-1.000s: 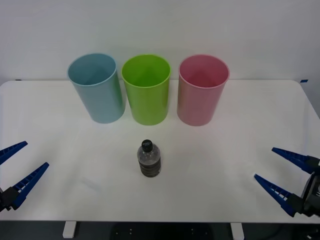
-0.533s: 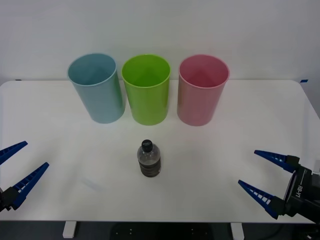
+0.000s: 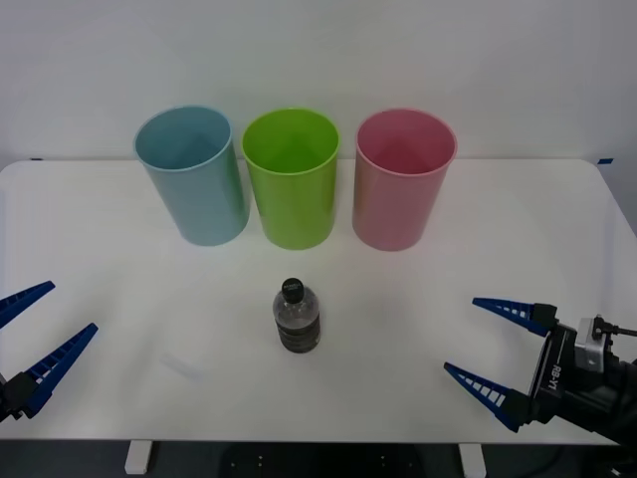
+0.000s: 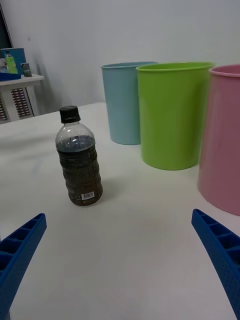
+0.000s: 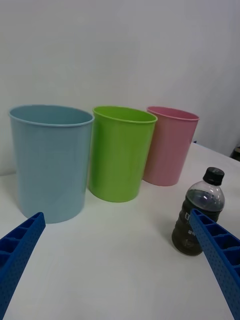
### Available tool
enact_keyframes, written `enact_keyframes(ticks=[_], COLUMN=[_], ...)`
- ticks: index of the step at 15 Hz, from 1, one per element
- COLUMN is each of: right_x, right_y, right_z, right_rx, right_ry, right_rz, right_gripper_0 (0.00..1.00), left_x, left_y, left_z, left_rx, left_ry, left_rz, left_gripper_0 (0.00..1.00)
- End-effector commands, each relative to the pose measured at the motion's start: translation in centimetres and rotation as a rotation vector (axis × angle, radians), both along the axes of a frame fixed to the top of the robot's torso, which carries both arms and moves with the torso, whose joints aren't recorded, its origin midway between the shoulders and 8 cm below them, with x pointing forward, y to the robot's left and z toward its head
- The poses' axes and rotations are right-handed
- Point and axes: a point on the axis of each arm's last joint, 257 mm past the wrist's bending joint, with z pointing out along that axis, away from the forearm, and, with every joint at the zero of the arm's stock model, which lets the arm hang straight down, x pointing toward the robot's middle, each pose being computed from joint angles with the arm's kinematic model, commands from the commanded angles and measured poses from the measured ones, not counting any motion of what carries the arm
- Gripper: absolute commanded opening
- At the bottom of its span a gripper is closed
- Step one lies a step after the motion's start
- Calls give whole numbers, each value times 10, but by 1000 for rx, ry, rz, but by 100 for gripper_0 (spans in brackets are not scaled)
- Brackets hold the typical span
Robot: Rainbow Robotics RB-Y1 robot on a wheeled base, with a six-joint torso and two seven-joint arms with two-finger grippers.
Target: Grasp the object on the table and drop it into the matching bin: aluminum can to the light blue bin, PET bottle to the pink bin.
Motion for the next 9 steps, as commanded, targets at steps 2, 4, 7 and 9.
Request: enact_keyframes(ticks=[2,4,7,9], right_x=[14,23,33,35], right_y=[24,37,54,64], right_z=[-9,-15,-28,-32], right_rx=[32,26,5,-8], right_ry=[10,9,9,4], right_rz=[47,64,74,81], right_gripper_0=[100,100,100,100], left_x=[0,0,0,0], left_y=[0,0,0,0], left_z=[0,0,0,0], left_rx=[0,0,0,0], left_ry=[0,0,0,0], left_rz=[0,0,0,0], left_gripper_0=[100,100,100,100])
